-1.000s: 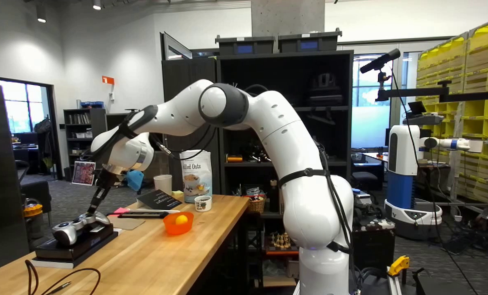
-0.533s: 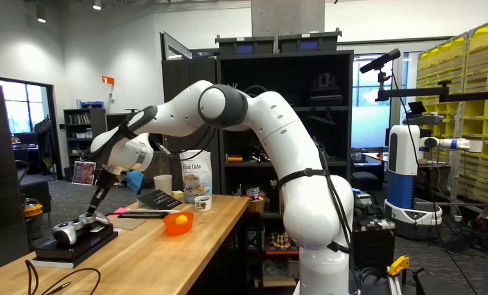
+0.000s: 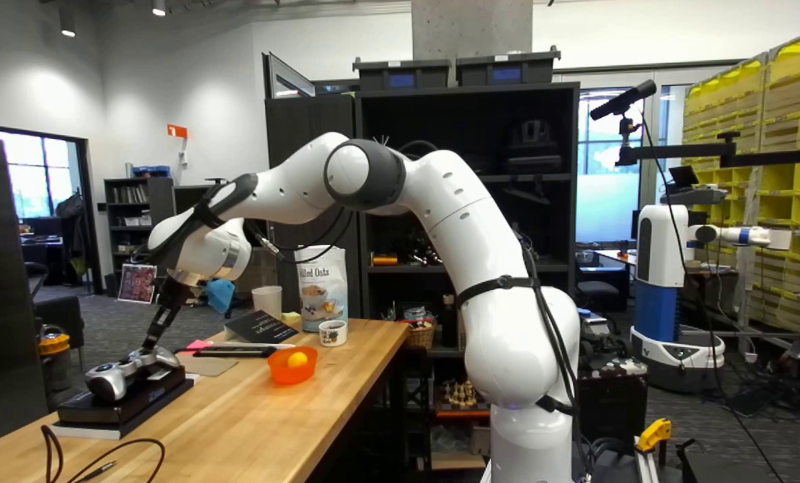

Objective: Press a button on the gamepad thrice

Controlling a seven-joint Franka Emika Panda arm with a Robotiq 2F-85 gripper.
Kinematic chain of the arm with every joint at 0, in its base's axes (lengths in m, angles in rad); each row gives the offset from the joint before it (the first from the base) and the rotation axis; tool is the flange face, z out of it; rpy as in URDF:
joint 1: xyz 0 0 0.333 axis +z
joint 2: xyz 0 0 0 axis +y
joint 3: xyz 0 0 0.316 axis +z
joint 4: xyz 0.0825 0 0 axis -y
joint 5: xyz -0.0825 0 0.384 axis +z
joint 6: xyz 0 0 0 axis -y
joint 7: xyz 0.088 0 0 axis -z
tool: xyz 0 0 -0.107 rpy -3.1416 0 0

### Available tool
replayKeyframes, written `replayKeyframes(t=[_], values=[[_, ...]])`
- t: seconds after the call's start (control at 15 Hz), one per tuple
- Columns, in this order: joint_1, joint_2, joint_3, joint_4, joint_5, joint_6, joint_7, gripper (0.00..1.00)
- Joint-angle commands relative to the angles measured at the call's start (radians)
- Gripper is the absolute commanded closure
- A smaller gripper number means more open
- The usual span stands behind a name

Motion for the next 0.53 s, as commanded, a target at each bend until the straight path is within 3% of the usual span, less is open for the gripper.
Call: replayKeyframes(t=[0.0,0.47], values=[[-0.012,0.016,0.019,0.023,-0.013,-0.002,-0.002,1.00],[-0.012,0.000,0.064,0.051,0.002,0.002,-0.023,1.00]])
